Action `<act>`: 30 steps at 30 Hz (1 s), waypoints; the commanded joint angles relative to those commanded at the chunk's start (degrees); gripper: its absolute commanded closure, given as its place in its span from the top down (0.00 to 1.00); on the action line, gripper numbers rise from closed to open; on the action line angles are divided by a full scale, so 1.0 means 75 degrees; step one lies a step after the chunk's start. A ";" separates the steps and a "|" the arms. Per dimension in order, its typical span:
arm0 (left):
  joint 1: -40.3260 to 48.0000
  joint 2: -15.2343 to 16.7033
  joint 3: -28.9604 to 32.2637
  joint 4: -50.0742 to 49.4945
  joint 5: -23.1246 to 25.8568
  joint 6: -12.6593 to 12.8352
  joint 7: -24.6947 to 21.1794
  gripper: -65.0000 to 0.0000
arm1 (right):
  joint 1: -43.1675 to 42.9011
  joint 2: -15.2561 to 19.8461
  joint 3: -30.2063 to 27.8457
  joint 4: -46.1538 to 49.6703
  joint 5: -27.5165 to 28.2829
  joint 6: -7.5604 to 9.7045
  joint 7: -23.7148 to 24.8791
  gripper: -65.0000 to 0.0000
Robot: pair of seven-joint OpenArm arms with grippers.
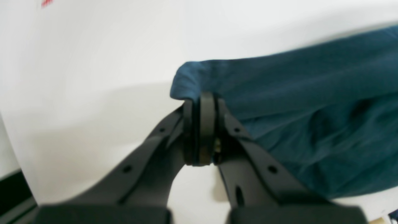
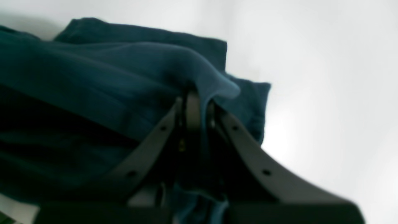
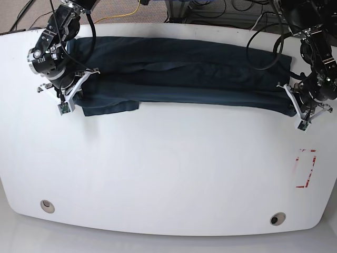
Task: Layout the t-shirt on the table in an organized manner, then fold the t-shirt properly
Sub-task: 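Lay the hem over the shirt body with both grippers, folding it in half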
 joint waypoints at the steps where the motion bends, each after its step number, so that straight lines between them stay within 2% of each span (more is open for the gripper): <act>1: 0.0047 0.0000 0.0000 0.0000 0.0000 0.0000 0.0000 0.01 | -0.0035 0.0000 0.0000 0.0000 -0.0012 0.0000 0.0000 0.01; 12: 0.0645 -0.0012 0.0000 0.0000 0.0023 0.0000 0.0000 0.02 | -0.0305 0.0000 0.0012 -0.0035 -0.0059 0.0000 0.0000 0.01; 14: 0.0715 -0.0012 0.0023 0.0000 0.0035 0.0000 0.0000 0.04 | -0.0399 0.0000 0.0012 -0.0035 -0.0059 0.0000 0.0000 0.01; 16: 0.0797 -0.0012 0.0023 0.0000 0.0035 0.0000 0.0000 0.15 | -0.0434 0.0000 0.0012 -0.0035 -0.0059 0.0000 0.0000 0.01; 18: 0.0856 -0.0012 0.0023 0.0000 0.0047 0.0000 0.0000 0.32 | -0.0469 0.0000 0.0012 -0.0023 -0.0059 0.0000 0.0000 0.01; 19: 0.0856 -0.0012 0.0023 0.0000 0.0047 0.0000 0.0000 0.36 | -0.0481 0.0000 0.0012 -0.0023 -0.0059 0.0000 0.0000 0.01; 20: 0.0856 -0.0012 0.0023 0.0000 0.0047 0.0000 0.0000 0.46 | -0.0481 0.0000 0.0012 -0.0023 -0.0059 0.0000 0.0000 0.01; 22: 0.0879 -0.0023 0.0023 0.0000 0.0047 0.0000 0.0000 0.56 | -0.0492 0.0000 0.0023 -0.0023 -0.0059 0.0000 0.0000 0.05; 23: 0.0891 -0.0094 0.0023 0.0000 0.0047 0.0000 0.0000 0.59 | -0.0551 0.0000 0.0023 -0.0012 -0.0070 0.0000 0.0000 0.10; 26: 0.0891 -0.0258 0.0023 0.0000 0.0023 0.0000 0.0000 0.59 | -0.0621 0.0000 0.0023 0.0000 -0.0070 0.0000 0.0000 0.33; 30: 0.0867 -0.0281 0.0000 0.0000 0.0000 0.0000 0.0000 0.59 | -0.0703 0.0000 0.0211 0.0000 -0.0070 0.0000 0.0000 0.72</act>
